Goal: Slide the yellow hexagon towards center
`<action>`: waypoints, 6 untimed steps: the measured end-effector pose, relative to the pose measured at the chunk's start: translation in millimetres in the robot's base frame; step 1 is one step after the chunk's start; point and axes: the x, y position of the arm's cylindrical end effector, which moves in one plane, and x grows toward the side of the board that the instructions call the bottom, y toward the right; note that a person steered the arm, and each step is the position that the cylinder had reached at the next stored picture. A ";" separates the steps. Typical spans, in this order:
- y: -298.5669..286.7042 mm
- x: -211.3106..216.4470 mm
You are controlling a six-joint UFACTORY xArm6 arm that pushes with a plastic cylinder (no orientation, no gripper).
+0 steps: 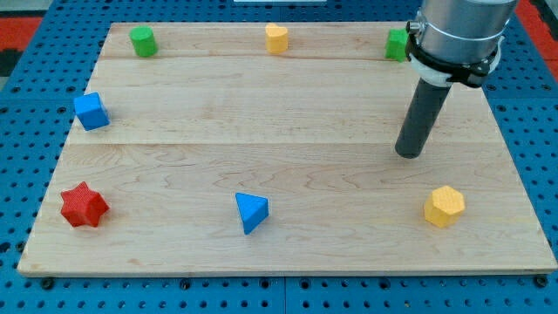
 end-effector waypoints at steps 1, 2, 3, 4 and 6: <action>54.6 8.7; 117.9 58.8; 108.0 103.4; 29.5 114.1; -29.7 32.3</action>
